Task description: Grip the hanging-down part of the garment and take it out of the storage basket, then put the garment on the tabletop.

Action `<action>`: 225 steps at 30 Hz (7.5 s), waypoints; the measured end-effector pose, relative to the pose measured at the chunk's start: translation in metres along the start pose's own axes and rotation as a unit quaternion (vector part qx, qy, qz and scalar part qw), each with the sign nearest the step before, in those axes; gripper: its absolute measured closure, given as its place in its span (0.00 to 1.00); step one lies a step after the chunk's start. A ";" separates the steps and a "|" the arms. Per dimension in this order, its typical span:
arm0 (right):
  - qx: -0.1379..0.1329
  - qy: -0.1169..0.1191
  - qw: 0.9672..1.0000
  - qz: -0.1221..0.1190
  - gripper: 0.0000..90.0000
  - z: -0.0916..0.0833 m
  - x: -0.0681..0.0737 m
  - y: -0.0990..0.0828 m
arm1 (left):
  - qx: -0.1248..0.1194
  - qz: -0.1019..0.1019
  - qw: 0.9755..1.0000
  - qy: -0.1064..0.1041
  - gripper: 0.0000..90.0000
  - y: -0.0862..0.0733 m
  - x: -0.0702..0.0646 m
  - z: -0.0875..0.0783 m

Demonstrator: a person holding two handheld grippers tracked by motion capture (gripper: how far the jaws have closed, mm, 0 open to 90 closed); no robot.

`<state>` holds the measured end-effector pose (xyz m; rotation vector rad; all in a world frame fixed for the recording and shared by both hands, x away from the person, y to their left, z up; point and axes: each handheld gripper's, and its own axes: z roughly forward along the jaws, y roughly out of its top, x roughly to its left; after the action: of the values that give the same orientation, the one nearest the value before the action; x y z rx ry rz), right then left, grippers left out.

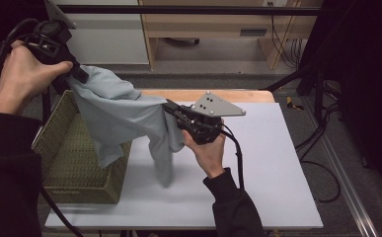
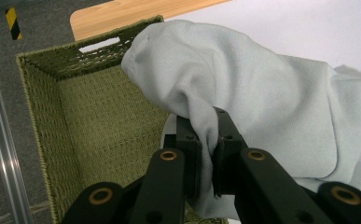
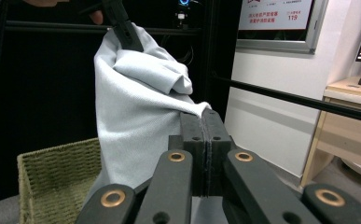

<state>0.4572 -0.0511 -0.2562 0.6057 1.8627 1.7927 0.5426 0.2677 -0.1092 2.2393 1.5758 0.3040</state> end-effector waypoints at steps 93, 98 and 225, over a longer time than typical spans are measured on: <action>0.056 -0.155 0.981 0.100 0.00 -0.171 -0.034 -0.171 | 0.003 0.020 1.000 -0.009 0.92 0.000 -0.012 0.013; 0.059 -0.157 0.981 0.103 0.00 -0.169 -0.033 -0.175 | 0.003 0.018 1.000 -0.008 0.92 0.000 -0.012 0.013; 0.058 -0.141 0.982 0.108 0.00 -0.177 -0.030 -0.176 | -0.125 0.207 0.951 -0.194 0.13 -0.063 -0.183 0.211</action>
<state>0.3737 -0.2163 -0.4269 1.0829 1.7681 1.6316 0.5077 0.0754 -0.3190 2.2374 0.8170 0.1496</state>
